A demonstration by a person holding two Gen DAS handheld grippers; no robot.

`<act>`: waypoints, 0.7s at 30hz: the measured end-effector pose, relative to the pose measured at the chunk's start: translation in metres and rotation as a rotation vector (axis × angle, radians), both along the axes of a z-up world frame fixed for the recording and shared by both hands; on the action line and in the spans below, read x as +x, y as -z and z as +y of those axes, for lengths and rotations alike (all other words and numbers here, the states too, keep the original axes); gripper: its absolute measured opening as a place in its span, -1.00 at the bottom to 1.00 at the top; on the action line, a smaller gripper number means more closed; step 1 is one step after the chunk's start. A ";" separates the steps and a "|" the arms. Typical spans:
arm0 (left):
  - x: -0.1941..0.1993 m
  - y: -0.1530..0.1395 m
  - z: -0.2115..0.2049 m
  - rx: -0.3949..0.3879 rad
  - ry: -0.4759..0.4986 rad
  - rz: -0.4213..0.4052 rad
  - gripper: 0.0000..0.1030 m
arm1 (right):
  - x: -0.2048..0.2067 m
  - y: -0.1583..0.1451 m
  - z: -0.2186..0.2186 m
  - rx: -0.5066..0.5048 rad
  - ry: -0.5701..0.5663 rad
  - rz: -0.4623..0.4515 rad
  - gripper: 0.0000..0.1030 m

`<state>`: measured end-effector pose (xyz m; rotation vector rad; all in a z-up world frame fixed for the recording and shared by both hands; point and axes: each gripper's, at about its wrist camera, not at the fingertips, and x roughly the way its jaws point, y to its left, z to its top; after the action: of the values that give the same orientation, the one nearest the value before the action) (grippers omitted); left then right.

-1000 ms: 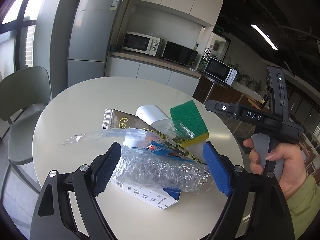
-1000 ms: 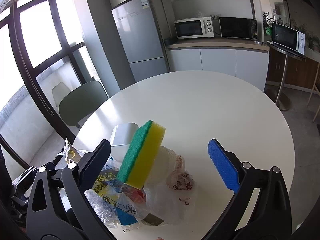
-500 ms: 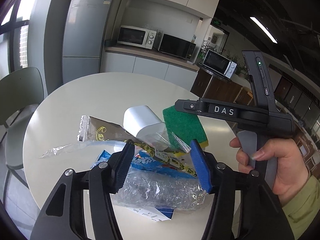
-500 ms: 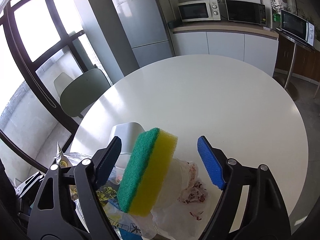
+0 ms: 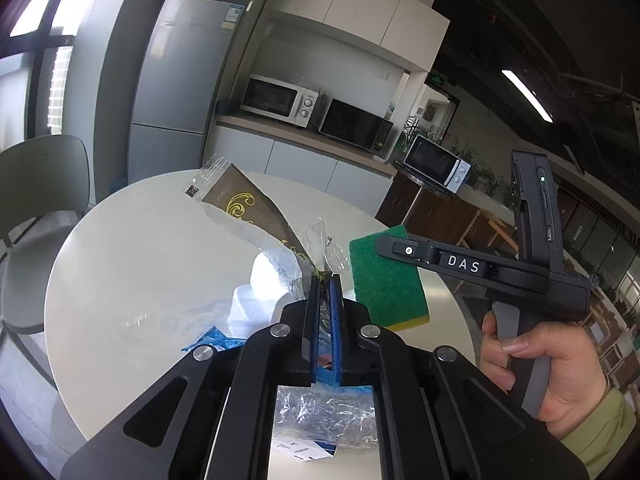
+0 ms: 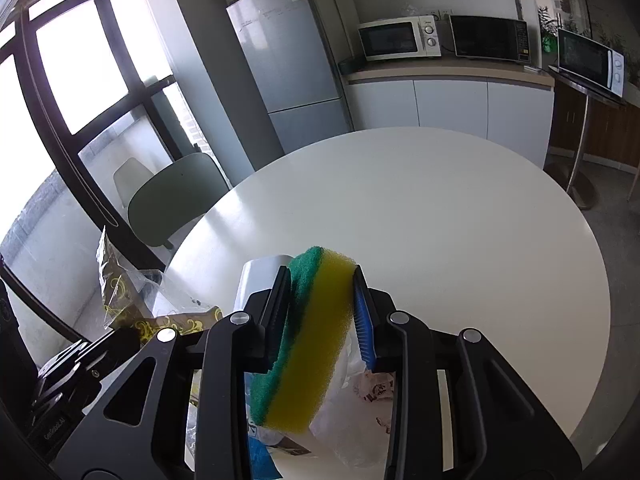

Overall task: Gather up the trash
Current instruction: 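Grasp the gold snack wrapper with the left tool while the right tool grasps the green-yellow sponge, then carry the gold wrapper and the sponge down over the blue wastebasket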

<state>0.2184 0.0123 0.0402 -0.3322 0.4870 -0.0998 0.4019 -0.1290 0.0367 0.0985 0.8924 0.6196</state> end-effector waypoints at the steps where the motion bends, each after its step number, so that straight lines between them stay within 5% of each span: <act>1: -0.004 -0.004 0.002 -0.004 -0.006 -0.016 -0.92 | -0.005 -0.004 -0.002 -0.003 0.002 -0.019 -0.44; 21: -0.089 -0.055 0.012 -0.001 -0.053 -0.194 -0.94 | -0.111 -0.046 -0.059 -0.031 0.033 -0.198 -0.45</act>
<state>0.1294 0.0243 0.0947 -0.3327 0.2862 -0.0796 0.2906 -0.1876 0.0829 0.0235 0.7072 0.5744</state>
